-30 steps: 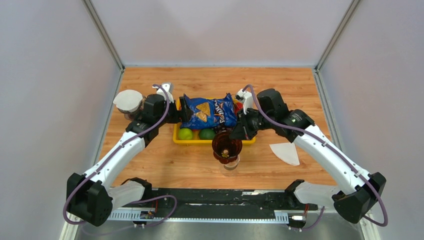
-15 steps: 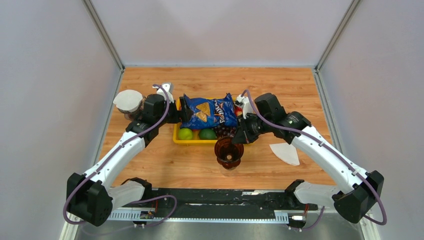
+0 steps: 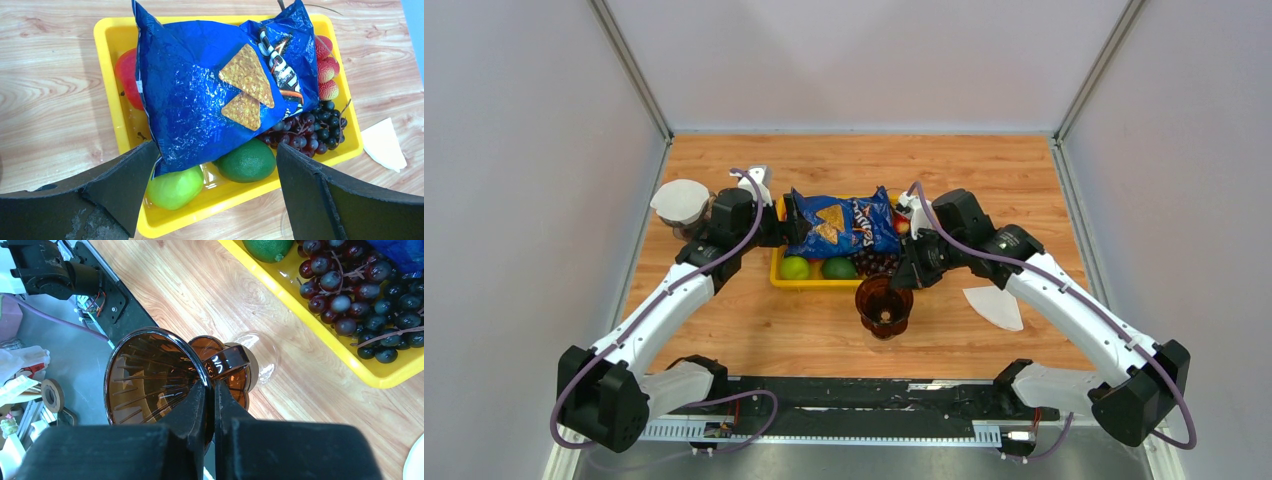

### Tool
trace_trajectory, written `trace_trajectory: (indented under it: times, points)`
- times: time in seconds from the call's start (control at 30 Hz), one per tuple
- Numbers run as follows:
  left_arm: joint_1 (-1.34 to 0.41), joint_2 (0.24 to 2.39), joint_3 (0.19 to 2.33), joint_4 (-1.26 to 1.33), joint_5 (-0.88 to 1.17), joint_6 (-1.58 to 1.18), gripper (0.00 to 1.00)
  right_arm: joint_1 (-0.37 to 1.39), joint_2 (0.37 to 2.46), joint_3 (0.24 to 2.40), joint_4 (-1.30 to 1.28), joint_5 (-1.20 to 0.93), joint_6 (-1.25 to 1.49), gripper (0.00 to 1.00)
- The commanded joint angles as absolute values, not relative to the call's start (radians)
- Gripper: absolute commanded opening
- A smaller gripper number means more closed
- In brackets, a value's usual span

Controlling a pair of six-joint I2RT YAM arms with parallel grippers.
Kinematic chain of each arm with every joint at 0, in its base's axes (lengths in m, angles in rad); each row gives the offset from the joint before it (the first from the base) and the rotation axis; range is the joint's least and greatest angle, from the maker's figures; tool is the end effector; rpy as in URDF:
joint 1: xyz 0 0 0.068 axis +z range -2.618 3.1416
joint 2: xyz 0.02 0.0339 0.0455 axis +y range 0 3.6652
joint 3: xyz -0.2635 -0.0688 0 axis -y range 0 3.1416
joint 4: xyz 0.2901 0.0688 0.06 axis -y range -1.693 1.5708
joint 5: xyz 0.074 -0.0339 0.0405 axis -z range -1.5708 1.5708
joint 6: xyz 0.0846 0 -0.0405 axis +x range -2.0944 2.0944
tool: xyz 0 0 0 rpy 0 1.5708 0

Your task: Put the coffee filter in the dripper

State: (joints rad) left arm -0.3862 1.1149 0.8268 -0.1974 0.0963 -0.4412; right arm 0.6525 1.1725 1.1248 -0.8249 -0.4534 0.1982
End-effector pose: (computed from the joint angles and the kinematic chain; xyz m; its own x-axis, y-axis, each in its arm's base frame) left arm 0.3111 -0.1353 0.2514 -0.5846 -0.2211 -0.7806 0.2257 0.8799 -0.4183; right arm 0.2213 0.2158 0.2875 -0.7483 -0.3490 -0.5642 -0.6347 0.6243 0.4555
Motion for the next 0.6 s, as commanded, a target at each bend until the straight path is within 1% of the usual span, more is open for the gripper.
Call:
trace_trajectory:
  times: [0.0, 0.3, 0.57]
  points:
    - [-0.39, 1.12, 0.848, -0.172, 0.108, -0.445, 1.0, 0.659, 1.166, 1.115, -0.795, -0.448, 0.227, 0.06]
    - [-0.388, 1.119, 0.847, -0.17, 0.119, -0.444, 1.0, 0.658, 1.157, 1.096, -0.787, -0.437, 0.237, 0.12]
    - [-0.39, 1.119, 0.847, -0.171, 0.126, -0.445, 1.0, 0.658, 1.142, 1.091, -0.787, -0.414, 0.248, 0.3]
